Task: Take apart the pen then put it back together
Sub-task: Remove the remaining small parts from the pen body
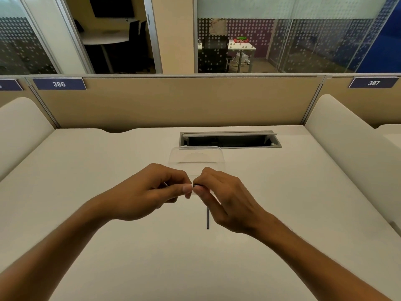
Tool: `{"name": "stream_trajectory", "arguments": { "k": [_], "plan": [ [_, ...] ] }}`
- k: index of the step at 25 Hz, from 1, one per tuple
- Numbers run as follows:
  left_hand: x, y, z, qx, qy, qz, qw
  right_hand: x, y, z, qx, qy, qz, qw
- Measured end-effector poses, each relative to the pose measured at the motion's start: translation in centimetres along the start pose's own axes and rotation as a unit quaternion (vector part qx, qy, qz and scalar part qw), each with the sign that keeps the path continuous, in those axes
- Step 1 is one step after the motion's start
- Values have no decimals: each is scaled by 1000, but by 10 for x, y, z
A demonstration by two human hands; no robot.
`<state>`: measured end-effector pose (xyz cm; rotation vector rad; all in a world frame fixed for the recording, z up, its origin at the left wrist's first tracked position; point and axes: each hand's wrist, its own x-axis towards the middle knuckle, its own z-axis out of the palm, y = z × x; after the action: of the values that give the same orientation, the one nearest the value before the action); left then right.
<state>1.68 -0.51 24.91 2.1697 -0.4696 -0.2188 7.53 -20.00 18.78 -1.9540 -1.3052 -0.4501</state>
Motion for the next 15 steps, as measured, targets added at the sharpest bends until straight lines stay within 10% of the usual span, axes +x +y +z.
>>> {"name": "stream_trajectory", "arguments": {
  "k": [15],
  "plan": [
    [0, 8, 14, 474, 104, 135, 864, -5, -10, 4, 395, -28, 349, 849]
  ]
}}
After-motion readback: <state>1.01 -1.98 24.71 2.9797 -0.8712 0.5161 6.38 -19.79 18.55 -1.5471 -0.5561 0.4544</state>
